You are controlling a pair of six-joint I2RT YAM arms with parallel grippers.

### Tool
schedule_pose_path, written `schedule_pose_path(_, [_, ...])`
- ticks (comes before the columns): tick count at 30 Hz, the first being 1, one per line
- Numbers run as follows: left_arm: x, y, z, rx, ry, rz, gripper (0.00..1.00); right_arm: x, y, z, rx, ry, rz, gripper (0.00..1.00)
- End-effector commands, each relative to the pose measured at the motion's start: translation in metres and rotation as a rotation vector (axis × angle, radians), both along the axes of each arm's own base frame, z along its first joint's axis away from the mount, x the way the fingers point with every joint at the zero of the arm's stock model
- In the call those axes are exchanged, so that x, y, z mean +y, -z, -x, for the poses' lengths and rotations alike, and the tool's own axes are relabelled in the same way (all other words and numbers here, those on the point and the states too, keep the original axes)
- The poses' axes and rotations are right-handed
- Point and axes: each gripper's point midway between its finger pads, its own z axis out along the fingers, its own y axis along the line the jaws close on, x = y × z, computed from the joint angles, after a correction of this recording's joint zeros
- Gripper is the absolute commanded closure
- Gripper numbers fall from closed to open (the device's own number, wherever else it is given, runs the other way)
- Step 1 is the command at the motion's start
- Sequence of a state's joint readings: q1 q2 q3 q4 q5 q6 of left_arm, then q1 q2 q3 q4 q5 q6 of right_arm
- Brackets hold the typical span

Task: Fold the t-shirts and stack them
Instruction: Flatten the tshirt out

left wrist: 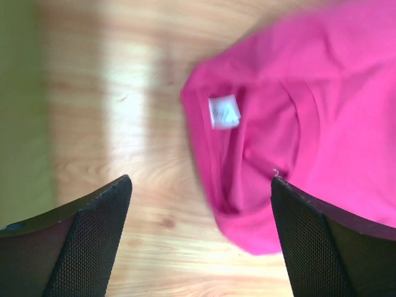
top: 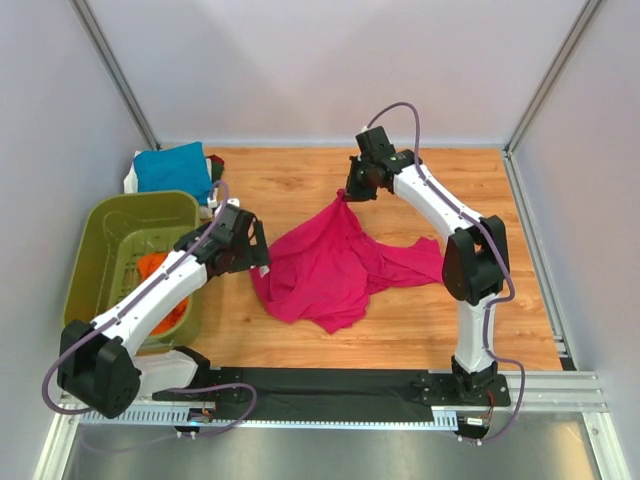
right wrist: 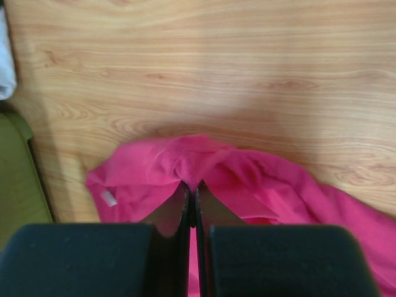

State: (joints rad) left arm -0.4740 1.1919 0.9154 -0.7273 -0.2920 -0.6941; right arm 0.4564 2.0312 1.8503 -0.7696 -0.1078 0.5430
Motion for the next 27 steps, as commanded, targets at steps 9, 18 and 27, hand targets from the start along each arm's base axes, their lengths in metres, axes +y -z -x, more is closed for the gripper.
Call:
schedule_pose_path(9, [-0.103, -0.098, -0.03, -0.327, 0.464, 0.202, 0.01, 0.036, -0.012, -0.02, 0.029, 0.129, -0.265, 1.0])
schedule_pose_path(18, [-0.2, -0.062, -0.082, -0.401, 0.592, 0.176, 0.07, 0.025, -0.024, -0.014, 0.005, 0.139, -0.255, 1.0])
schedule_pose_path(27, [-0.219, -0.032, -0.132, -0.473, 0.457, 0.086, 0.16, 0.012, -0.021, -0.016, 0.011, 0.173, -0.267, 1.0])
